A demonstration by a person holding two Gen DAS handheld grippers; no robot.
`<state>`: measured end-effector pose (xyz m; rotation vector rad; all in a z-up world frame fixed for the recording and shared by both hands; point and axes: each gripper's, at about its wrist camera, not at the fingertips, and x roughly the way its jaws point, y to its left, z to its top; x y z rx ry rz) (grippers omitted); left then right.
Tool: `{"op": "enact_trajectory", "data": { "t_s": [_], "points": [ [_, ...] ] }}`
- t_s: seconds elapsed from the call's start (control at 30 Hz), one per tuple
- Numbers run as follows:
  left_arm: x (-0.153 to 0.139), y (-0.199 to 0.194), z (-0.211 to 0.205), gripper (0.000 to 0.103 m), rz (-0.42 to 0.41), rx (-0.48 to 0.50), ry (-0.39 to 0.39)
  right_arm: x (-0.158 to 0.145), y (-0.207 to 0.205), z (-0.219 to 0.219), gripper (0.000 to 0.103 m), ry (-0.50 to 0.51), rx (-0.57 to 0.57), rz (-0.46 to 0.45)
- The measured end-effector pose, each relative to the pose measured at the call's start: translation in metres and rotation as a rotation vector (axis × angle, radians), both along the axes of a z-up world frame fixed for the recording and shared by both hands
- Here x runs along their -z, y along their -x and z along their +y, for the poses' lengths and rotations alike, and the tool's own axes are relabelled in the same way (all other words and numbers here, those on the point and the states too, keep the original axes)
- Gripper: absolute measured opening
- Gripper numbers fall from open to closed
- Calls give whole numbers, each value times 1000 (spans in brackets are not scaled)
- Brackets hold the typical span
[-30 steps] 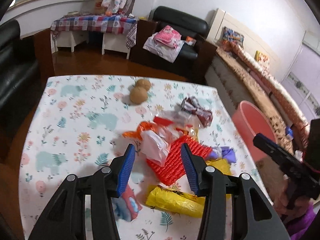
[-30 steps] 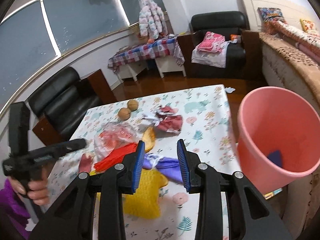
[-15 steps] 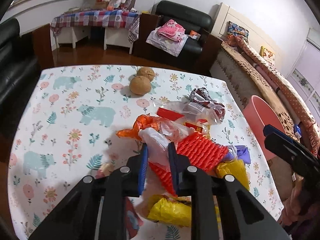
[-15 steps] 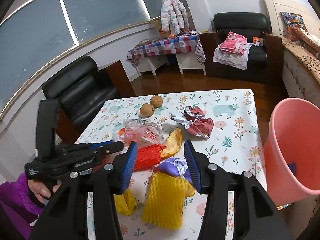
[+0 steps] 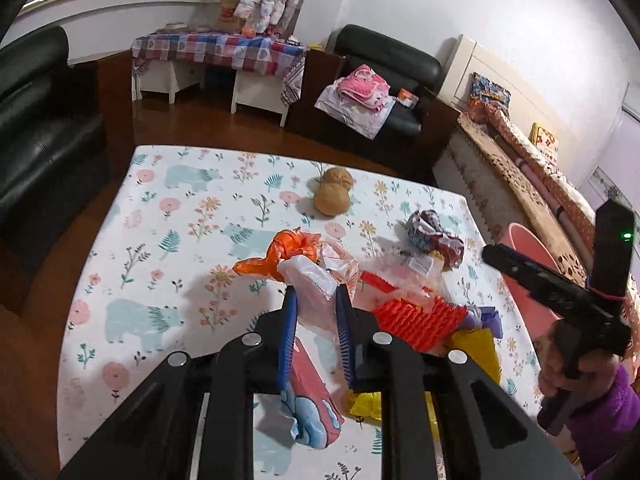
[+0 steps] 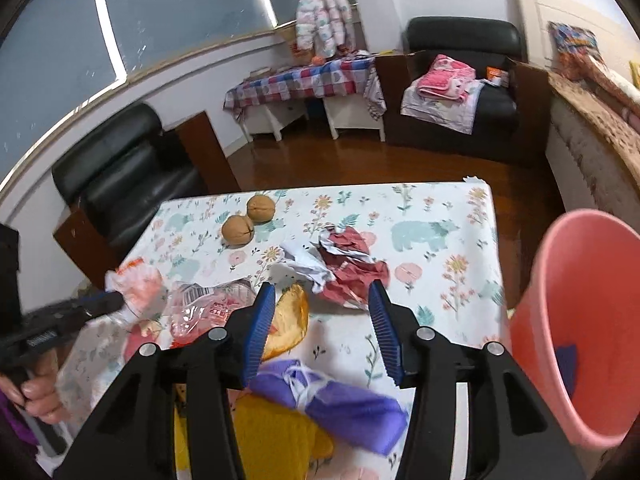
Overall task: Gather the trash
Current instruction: 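Grasp the white plastic bag with the left tool while the right tool grasps the crumpled red wrapper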
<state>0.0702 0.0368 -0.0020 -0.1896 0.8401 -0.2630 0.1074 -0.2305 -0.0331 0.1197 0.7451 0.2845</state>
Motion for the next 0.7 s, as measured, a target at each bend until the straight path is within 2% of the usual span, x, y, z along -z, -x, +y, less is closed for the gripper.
{"op": "enact_trajectory", "data": {
  "t_s": [0.2, 0.23, 0.3, 0.37, 0.5, 0.7],
  "points": [
    [-3, -1, 2, 18, 0, -6, 7, 15, -21, 14, 48, 95, -19, 22],
    [-3, -1, 2, 18, 1, -6, 8, 18, -24, 15, 45, 108, -24, 27],
    [-3, -1, 2, 18, 1, -4, 8, 24, -28, 19, 23, 163, -21, 37],
    [-3, -1, 0, 18, 1, -1, 6, 30, -32, 18, 15, 175, -23, 51],
    [-7, 1, -2, 18, -13, 6, 4, 29, -26, 9, 12, 128, -9, 49],
    [-15, 6, -11, 18, -30, 25, 7, 2, 0, -11, 12, 7, 25, 11]
  ]
}}
